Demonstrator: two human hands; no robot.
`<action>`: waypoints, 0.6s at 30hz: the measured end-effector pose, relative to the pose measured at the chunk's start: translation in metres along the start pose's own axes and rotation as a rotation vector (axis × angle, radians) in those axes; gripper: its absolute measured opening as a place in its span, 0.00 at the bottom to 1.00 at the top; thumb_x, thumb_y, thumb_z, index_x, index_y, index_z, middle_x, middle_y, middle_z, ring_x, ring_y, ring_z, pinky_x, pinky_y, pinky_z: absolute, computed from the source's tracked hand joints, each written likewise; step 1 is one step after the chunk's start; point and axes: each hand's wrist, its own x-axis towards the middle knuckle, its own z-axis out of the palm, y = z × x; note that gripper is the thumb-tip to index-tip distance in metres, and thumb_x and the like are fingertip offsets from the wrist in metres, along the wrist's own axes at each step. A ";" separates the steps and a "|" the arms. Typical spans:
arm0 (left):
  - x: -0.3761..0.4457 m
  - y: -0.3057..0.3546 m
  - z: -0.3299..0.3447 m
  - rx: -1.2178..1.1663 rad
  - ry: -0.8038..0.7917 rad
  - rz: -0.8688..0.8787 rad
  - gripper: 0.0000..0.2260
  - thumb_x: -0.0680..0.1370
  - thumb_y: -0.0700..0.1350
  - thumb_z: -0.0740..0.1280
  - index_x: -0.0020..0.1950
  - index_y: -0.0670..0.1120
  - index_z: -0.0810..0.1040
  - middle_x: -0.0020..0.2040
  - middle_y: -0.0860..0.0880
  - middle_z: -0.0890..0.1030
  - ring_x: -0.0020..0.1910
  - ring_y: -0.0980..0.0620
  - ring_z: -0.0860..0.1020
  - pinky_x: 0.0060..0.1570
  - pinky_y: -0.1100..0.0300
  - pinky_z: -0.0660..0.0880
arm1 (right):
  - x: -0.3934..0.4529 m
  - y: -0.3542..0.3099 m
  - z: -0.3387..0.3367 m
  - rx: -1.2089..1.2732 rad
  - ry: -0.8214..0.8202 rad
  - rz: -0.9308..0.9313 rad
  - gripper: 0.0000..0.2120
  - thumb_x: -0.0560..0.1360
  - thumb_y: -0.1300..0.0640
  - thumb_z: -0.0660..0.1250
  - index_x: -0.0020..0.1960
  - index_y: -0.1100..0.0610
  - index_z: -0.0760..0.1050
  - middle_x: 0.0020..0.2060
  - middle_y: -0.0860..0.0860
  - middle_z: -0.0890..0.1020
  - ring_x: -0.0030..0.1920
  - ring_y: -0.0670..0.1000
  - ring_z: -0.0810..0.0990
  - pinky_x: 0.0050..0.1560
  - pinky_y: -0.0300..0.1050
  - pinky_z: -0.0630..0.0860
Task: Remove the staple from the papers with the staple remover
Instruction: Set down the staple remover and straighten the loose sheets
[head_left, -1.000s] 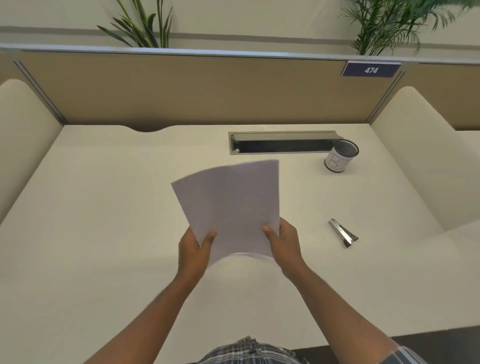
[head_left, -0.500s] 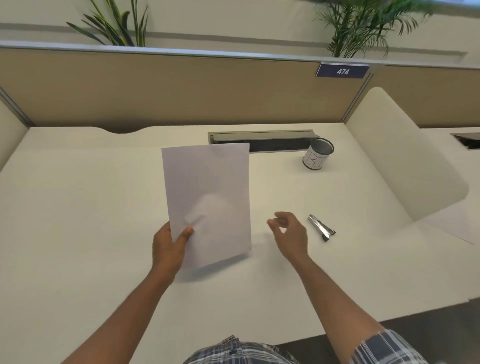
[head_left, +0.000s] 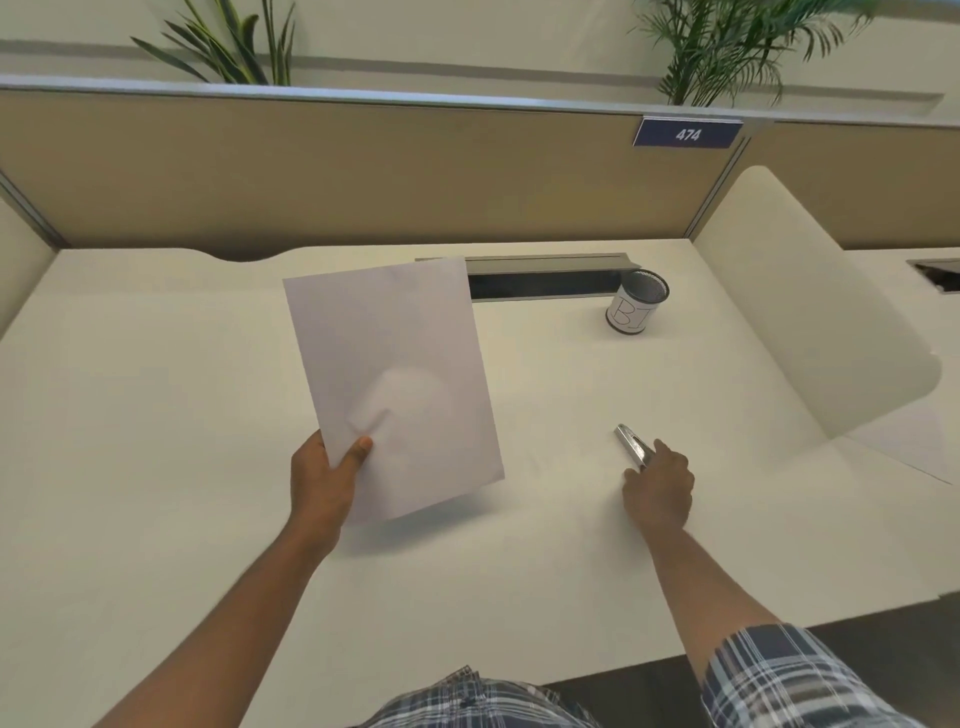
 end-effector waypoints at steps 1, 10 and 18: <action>0.000 0.001 0.000 -0.012 -0.001 -0.005 0.07 0.78 0.42 0.72 0.54 0.50 0.79 0.48 0.53 0.83 0.46 0.50 0.81 0.50 0.52 0.77 | 0.000 0.001 0.000 0.023 0.009 0.009 0.27 0.78 0.59 0.68 0.76 0.58 0.67 0.70 0.59 0.71 0.69 0.64 0.69 0.63 0.59 0.74; 0.001 0.010 -0.003 -0.125 -0.007 -0.062 0.06 0.78 0.41 0.72 0.50 0.51 0.79 0.48 0.52 0.84 0.46 0.47 0.82 0.51 0.53 0.77 | -0.028 -0.030 -0.011 0.452 0.218 -0.088 0.23 0.75 0.55 0.73 0.68 0.57 0.74 0.61 0.53 0.81 0.62 0.56 0.79 0.61 0.53 0.77; 0.005 0.011 -0.007 -0.209 -0.014 -0.110 0.07 0.78 0.40 0.72 0.54 0.49 0.80 0.53 0.47 0.84 0.52 0.43 0.82 0.59 0.46 0.78 | -0.070 -0.077 -0.025 1.151 -0.284 -0.069 0.21 0.71 0.65 0.79 0.62 0.59 0.80 0.50 0.50 0.85 0.48 0.48 0.86 0.53 0.41 0.81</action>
